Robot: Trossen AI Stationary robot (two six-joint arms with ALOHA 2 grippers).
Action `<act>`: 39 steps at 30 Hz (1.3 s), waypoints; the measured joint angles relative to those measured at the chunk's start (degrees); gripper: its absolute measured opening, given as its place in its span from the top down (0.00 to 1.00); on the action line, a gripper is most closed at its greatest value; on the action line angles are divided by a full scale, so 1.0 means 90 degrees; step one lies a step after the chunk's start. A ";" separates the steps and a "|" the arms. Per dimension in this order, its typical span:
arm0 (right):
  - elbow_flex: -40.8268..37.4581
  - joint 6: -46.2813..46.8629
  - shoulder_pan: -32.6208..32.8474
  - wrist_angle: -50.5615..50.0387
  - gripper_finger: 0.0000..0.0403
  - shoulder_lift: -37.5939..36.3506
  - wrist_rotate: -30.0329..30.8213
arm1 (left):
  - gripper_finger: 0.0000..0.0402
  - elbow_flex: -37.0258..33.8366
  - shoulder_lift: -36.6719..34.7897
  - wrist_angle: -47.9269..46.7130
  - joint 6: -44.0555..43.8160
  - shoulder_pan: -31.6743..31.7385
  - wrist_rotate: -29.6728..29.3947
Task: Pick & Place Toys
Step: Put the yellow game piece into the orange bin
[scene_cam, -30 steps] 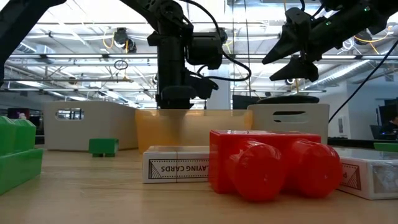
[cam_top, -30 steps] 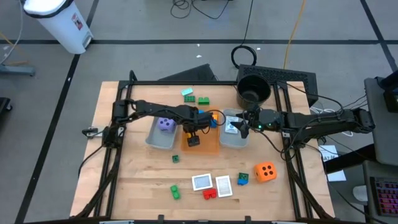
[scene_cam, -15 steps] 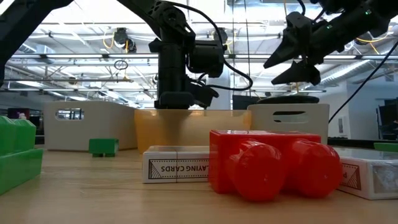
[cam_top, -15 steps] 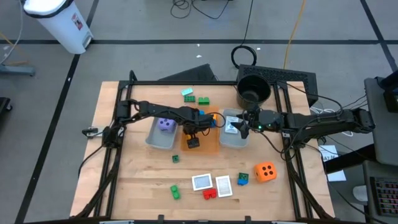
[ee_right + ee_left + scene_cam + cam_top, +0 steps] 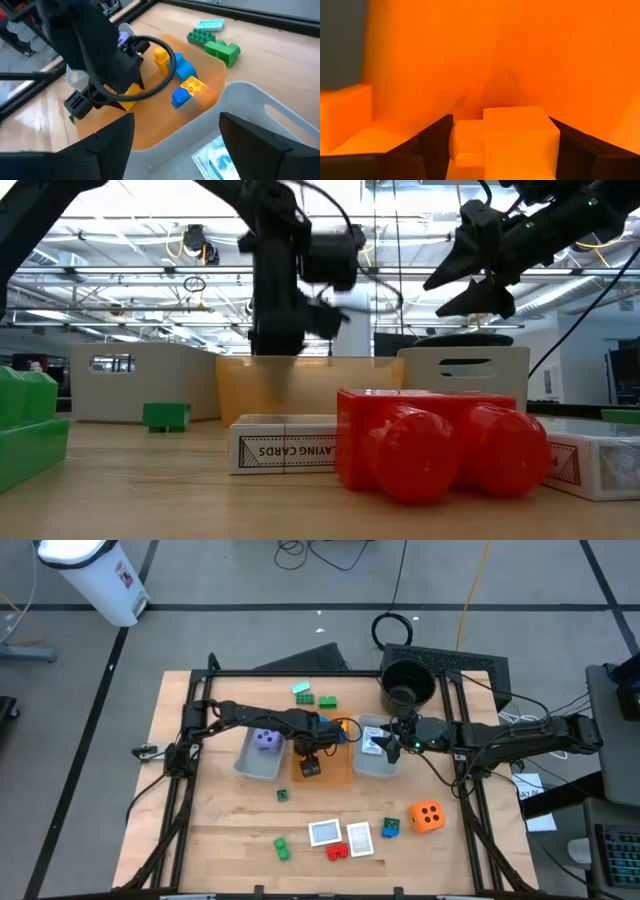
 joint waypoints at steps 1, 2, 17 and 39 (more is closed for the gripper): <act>-0.0001 0.0002 -0.0001 0.0116 0.30 0.0000 -0.0003 | 0.35 0.0065 -0.0086 -0.0057 -0.0002 -0.0002 -0.0008; -0.0001 0.0006 -0.0002 0.0278 0.30 0.0000 -0.0029 | 0.35 0.0141 -0.0180 -0.0128 0.0002 -0.0002 -0.0042; -0.0001 0.2083 -0.0287 0.2253 0.30 0.0302 -0.0645 | 0.35 0.1686 -0.1437 0.0341 0.1809 -0.0389 -0.2355; -0.0001 0.2574 -0.0306 0.5636 0.30 0.2072 -0.1331 | 0.35 0.1841 -0.1427 0.2104 0.3256 -0.0810 -0.2287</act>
